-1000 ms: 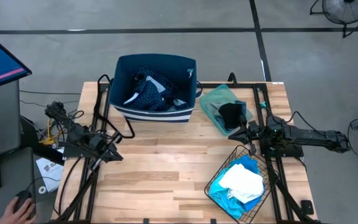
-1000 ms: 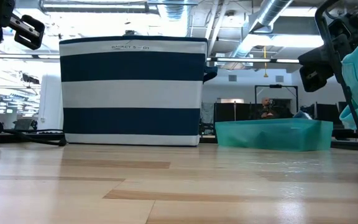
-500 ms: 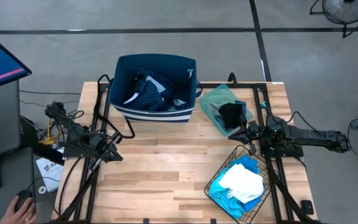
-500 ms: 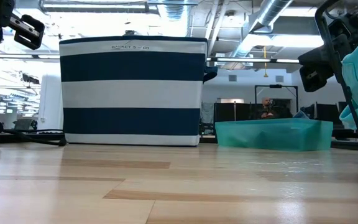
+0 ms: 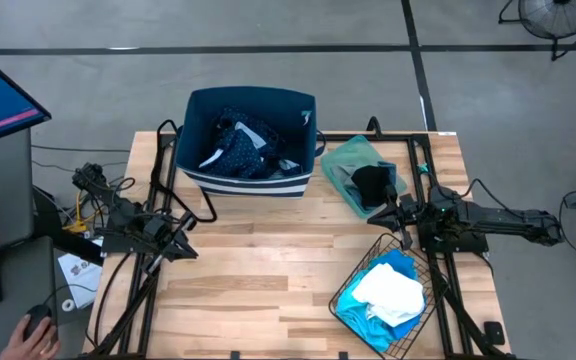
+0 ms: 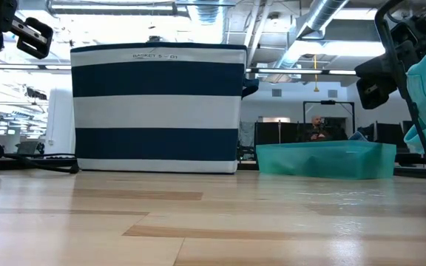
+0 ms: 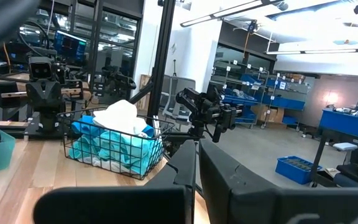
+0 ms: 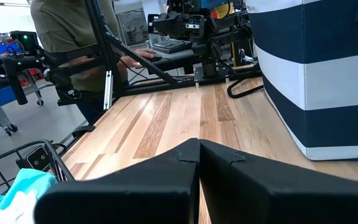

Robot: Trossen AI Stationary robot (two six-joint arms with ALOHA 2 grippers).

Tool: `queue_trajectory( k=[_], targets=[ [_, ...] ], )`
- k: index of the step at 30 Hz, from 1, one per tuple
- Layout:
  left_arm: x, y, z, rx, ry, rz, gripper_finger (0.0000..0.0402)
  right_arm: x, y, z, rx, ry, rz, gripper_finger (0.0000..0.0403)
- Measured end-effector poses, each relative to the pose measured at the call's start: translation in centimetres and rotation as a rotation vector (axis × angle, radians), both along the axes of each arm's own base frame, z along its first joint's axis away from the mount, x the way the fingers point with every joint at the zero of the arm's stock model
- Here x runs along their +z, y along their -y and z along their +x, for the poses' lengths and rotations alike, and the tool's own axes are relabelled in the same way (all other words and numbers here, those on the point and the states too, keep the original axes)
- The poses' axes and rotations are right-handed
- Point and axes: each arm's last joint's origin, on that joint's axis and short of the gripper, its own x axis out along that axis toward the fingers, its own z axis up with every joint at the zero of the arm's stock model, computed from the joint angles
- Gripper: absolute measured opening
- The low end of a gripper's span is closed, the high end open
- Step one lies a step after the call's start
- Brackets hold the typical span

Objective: Pick & Place Cloths
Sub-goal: Return to Home Position

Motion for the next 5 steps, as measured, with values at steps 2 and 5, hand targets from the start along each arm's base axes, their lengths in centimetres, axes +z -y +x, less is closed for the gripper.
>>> queue_trajectory(
  k=[2, 5],
  targets=[
    [0.00, 0.00, 0.00, 0.000, 0.000, 0.000, 0.0004, 0.00, 0.00, 0.00, 0.000, 0.000, 0.000, 0.0000],
    [0.00, -0.01, 0.00, 0.003, 0.000, -0.001, 0.0006, 0.00, 0.00, 0.00, 0.000, 0.000, 0.000, 0.0000]
  ],
)
